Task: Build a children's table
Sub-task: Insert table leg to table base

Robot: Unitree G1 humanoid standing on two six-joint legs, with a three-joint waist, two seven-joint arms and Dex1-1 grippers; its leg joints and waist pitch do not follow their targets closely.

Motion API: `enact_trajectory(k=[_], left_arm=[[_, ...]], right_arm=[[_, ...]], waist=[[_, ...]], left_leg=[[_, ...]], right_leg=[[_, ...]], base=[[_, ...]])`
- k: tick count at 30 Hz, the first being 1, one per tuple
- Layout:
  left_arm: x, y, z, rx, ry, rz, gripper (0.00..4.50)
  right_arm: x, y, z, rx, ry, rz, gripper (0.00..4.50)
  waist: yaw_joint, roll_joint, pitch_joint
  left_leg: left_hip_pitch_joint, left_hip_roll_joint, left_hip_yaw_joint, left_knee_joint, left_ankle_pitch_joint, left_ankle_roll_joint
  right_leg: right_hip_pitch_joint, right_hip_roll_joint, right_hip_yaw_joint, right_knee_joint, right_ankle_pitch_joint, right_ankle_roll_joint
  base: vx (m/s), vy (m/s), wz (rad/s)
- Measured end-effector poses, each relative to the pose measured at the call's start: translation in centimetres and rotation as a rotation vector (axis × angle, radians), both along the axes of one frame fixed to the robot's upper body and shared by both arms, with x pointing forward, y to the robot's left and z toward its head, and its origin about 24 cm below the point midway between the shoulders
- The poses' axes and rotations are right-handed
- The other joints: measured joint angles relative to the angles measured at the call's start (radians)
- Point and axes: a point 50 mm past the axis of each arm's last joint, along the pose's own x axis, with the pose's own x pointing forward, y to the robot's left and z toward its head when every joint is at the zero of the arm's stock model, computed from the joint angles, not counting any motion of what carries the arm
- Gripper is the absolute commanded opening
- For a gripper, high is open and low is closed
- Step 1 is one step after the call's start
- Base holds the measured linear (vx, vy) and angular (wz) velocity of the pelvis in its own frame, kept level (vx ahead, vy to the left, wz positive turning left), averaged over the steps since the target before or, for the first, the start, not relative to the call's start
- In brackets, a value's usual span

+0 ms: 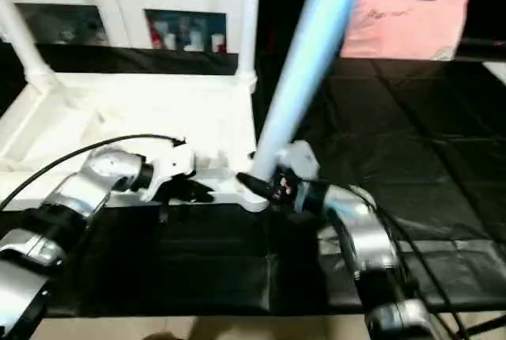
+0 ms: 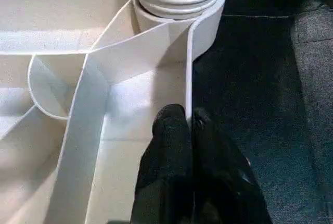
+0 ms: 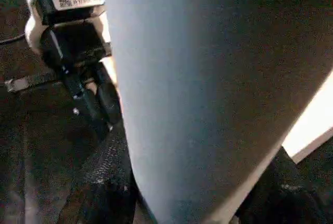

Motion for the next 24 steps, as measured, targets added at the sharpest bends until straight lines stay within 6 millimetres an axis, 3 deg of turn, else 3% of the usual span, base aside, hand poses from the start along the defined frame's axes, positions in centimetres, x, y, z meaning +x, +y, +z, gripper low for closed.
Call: enact_trajectory(k=[8, 17, 24], left_arm=[[-0.2, 0.6, 0.1, 0.031, -0.002, -0.047, 0.00], [-0.8, 0.4, 0.0, 0.096, 0.016, -0.175, 0.00], [-0.7, 0.1, -0.1, 0.115, 0.027, -0.209, 0.00]], right_arm=[[0.1, 0.6, -0.1, 0.003, 0.016, 0.059, 1.95], [-1.4, 0.9, -0.7, 0.009, 0.030, 0.159, 1.95], [-1.7, 0.9, -0.7, 0.008, 0.038, 0.188, 1.95]], waist=[[-0.005, -0.003, -0.002], [0.004, 0.005, -0.007], [0.011, 0.011, -0.010]], left_leg=[[0.007, 0.001, 0.001, -0.001, 0.000, -0.001], [0.017, 0.000, 0.002, -0.007, -0.004, -0.006], [0.018, 0.001, 0.003, -0.008, -0.004, -0.006]], right_leg=[[0.001, 0.000, 0.001, 0.000, 0.000, 0.000], [0.018, 0.000, 0.000, -0.010, 0.000, 0.000], [0.018, 0.000, 0.000, -0.010, 0.000, 0.000]], base=[[0.000, 0.000, 0.00], [0.000, 0.000, 0.00], [0.000, 0.000, 0.00]])
